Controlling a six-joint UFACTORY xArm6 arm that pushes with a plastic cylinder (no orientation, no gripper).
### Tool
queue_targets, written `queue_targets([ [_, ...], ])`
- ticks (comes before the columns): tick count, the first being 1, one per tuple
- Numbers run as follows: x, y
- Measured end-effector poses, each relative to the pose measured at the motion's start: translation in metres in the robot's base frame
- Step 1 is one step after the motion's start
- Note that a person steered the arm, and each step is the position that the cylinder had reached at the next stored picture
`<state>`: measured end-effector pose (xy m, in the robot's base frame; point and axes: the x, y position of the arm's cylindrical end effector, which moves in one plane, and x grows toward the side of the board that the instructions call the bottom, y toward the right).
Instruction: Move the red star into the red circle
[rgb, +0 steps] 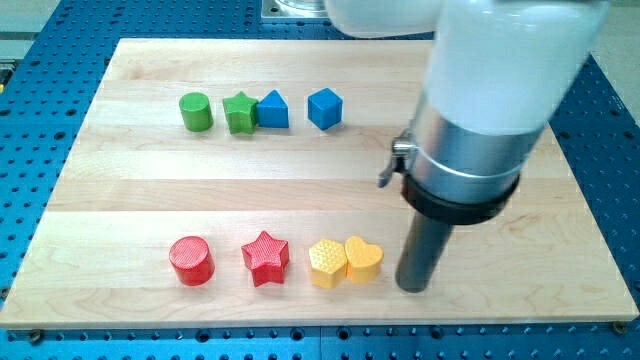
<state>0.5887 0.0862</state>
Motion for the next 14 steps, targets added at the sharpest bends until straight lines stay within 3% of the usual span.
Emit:
queue_targets([
  [1, 0.0, 0.016],
  [4, -0.092, 0.042],
  [7, -0.105, -0.123],
  [8, -0.096, -0.153],
  [9, -0.061, -0.122],
  [10, -0.088, -0.091],
  [11, -0.136, -0.104],
  [12, -0.139, -0.234],
  [13, -0.057, -0.336],
  [14, 0.029, -0.333],
])
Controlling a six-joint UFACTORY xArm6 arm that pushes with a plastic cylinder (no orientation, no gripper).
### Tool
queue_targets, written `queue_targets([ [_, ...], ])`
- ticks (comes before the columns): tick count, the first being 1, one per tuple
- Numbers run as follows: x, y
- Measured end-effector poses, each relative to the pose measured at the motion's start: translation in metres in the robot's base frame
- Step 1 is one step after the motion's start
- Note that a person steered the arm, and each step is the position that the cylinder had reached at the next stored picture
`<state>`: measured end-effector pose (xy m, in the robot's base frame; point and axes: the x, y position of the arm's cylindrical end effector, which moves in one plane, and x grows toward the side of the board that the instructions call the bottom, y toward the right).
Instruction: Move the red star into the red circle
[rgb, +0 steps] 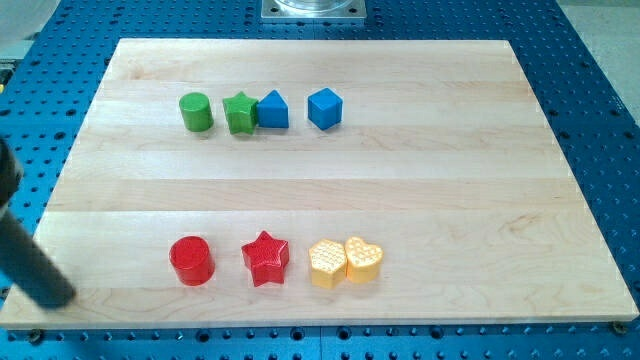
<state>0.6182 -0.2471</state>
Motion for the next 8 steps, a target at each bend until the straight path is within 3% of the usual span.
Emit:
queue_targets([
  [2, 0.0, 0.14],
  [5, 0.0, 0.213],
  [8, -0.063, 0.223],
])
